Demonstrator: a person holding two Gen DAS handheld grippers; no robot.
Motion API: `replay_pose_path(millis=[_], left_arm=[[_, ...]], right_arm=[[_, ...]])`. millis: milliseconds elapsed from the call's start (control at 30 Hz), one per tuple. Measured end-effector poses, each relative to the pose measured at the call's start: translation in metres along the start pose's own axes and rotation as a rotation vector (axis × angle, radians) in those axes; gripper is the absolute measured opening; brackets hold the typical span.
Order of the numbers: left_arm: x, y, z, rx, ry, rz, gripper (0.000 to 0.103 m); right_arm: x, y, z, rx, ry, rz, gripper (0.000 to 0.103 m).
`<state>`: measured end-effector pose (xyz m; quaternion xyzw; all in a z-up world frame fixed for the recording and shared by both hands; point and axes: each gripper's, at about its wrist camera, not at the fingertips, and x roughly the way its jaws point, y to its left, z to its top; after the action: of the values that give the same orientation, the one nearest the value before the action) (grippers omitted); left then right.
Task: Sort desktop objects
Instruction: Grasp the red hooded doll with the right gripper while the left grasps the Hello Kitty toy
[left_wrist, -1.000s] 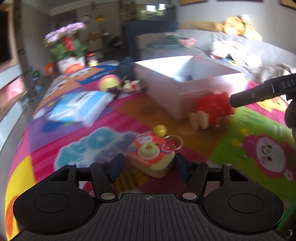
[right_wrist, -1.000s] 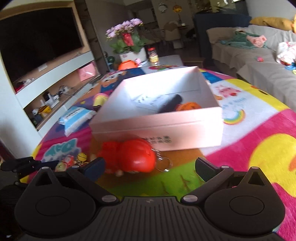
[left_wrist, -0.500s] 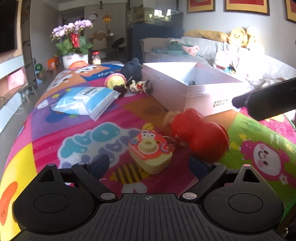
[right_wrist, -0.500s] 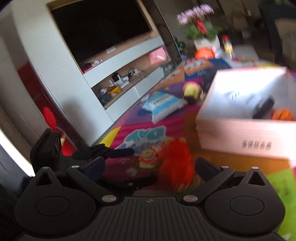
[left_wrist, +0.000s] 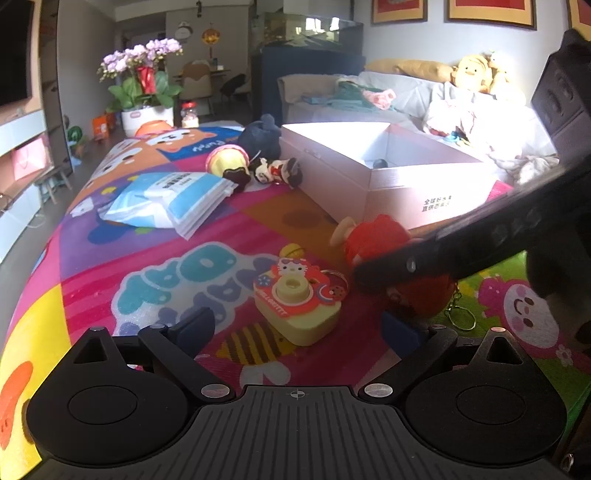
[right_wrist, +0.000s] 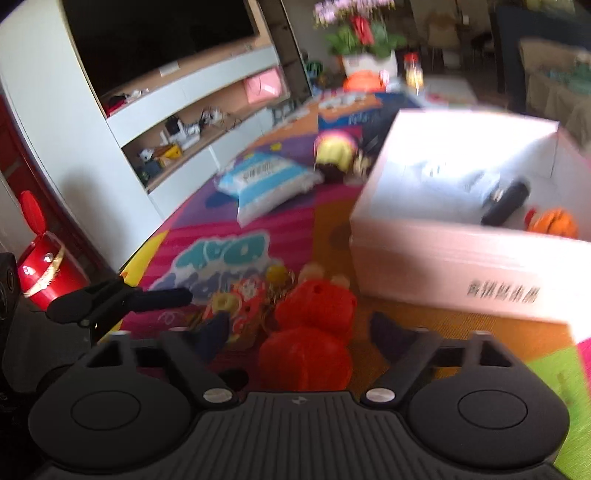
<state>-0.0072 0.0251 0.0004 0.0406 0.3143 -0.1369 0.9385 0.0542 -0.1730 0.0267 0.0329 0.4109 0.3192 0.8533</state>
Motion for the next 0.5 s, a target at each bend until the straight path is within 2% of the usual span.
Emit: replay_pose_path(millis=[33, 133, 233, 400, 433, 500], left_arm=[[0.000, 0.000, 0.000, 0.001, 0.002, -0.007, 0.100], [0.002, 0.000, 0.004, 0.009, 0.019, -0.040, 0.100], [0.005, 0.000, 0.011, 0.027, 0.019, -0.063, 0.100], [0.023, -0.007, 0.023, 0.114, 0.014, -0.025, 0.100], [0.027, -0.007, 0.023, 0.105, 0.034, -0.040, 0.100], [0.028, -0.008, 0.023, 0.092, 0.064, -0.116, 0.100]], right_arm=[[0.001, -0.001, -0.001, 0.011, 0.025, 0.005, 0.052], [-0.011, -0.006, -0.010, 0.020, 0.027, -0.005, 0.053], [-0.030, -0.014, -0.023, 0.014, 0.005, -0.084, 0.052], [-0.057, -0.030, -0.041, 0.033, -0.038, -0.243, 0.053], [-0.059, -0.033, -0.043, 0.038, -0.041, -0.256, 0.053], [-0.064, -0.037, -0.047, 0.050, -0.047, -0.264, 0.053]])
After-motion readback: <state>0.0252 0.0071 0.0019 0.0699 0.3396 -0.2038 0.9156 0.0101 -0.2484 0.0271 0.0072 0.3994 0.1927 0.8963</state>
